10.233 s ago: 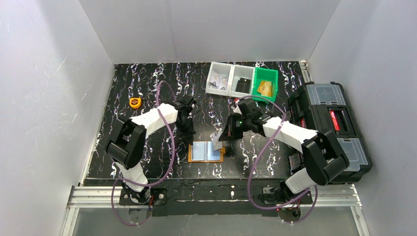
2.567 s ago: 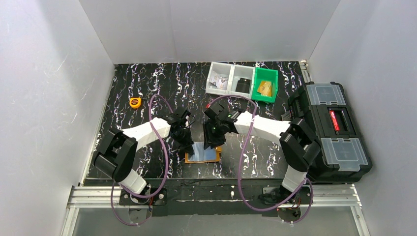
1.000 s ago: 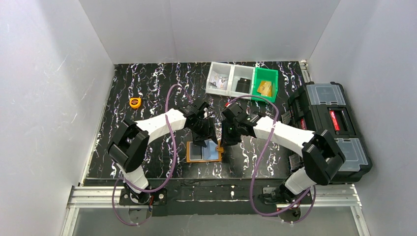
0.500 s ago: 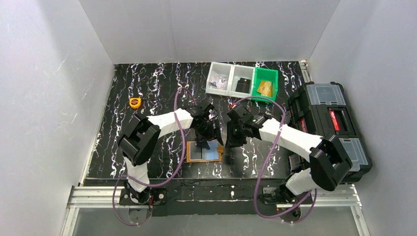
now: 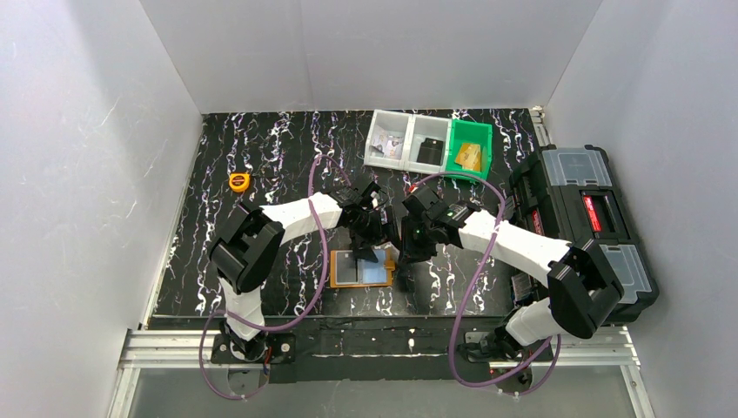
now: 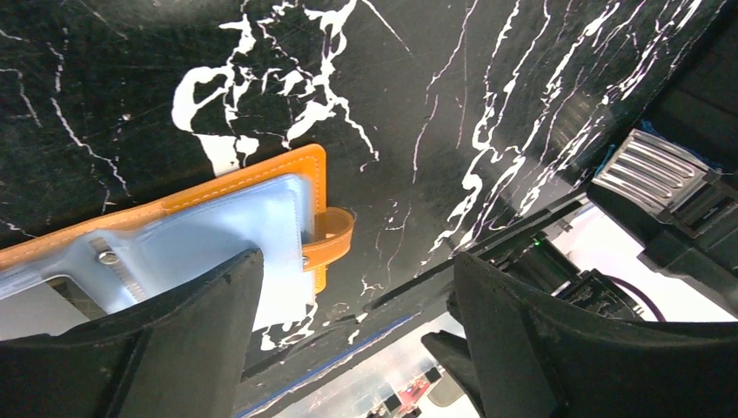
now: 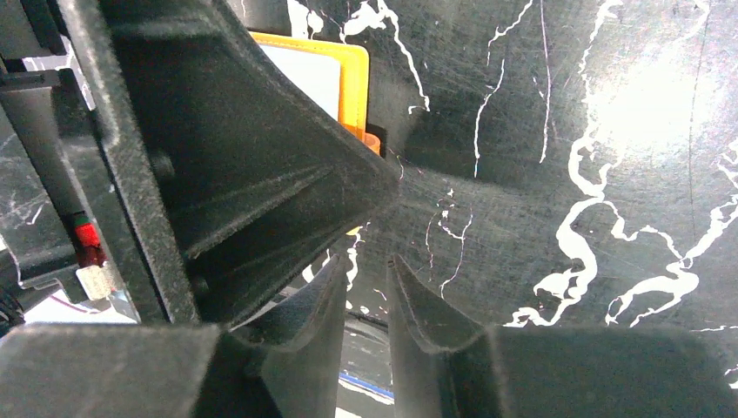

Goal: Take the credit cards out of the card holder
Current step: Remove the credit card from the card holder.

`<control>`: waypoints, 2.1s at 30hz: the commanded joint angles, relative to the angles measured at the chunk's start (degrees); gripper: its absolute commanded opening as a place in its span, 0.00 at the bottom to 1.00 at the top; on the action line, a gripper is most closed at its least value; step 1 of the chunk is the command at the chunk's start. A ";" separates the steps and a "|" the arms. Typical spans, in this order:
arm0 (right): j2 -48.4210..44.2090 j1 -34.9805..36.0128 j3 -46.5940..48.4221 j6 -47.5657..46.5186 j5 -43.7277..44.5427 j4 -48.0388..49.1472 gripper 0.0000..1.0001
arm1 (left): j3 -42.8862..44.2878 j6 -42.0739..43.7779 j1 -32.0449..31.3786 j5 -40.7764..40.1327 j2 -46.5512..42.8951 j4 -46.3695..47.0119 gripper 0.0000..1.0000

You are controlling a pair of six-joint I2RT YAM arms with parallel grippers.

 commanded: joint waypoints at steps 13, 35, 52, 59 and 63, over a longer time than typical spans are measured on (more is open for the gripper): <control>-2.80 -0.06 -0.79 1.77 -2.81 3.37 0.39 | 0.69 2.94 1.54 -3.46 -7.24 -7.57 0.83; 13.07 1.59 4.91 9.88 -22.23 21.41 0.36 | -10.22 12.84 11.08 -12.58 -18.51 -17.66 0.34; 21.80 1.96 5.62 11.55 -24.05 24.85 0.32 | -12.44 12.32 11.08 -11.38 -10.96 -12.22 0.14; 23.39 2.01 5.08 11.20 -24.06 25.28 0.31 | -13.81 10.61 9.79 -12.05 -10.07 -11.88 0.05; 23.55 1.96 4.33 11.24 -23.87 25.62 0.31 | -14.71 9.21 8.54 -12.57 -9.81 -11.67 0.00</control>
